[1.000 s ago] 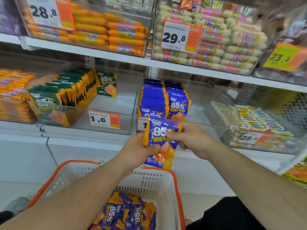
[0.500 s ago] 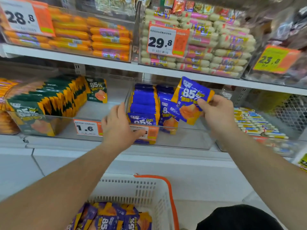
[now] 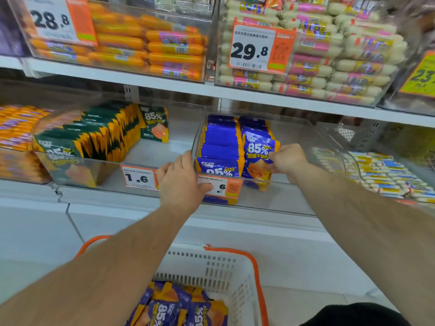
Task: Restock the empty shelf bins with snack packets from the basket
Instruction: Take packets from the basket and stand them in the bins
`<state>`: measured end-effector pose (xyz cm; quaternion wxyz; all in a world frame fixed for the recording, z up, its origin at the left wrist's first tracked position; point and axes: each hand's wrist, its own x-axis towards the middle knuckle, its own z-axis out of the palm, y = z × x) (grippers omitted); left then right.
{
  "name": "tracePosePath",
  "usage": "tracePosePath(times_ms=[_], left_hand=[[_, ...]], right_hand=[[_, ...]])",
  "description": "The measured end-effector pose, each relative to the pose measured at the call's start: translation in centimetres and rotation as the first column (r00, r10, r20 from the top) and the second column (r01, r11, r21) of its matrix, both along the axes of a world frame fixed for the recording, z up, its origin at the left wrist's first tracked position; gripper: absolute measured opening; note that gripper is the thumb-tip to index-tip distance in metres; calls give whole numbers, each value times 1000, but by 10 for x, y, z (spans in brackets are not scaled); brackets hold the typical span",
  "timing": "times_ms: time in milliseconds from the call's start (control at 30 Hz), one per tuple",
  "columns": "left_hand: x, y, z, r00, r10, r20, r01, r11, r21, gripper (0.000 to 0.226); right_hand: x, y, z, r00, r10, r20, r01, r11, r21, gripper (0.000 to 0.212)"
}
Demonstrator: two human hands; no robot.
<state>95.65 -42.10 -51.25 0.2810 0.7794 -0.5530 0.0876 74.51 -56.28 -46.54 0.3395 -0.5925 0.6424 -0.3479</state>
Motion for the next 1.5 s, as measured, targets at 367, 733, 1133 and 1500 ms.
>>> tracePosePath(times_ms=[367,733,1133,1500], left_hand=[[-2,0,1,1000,8,-20,-7,1000,4,84],[-3,0,3,1000,16,-20,-15,999,34,85],[-4,3,5,1000,12,-12,-11,998,66,85],[6,43,10,967,-247,63,250,967,-51,103]], right_hand=[[-9,-3,-2,938,-19,-346,32,999,31,23],[-19,-6,-3,984,35,-177,-23,997,67,15],[-9,0,1,960,13,-280,24,991,129,24],[36,91,3,942,-9,-335,-267,582,-768,7]])
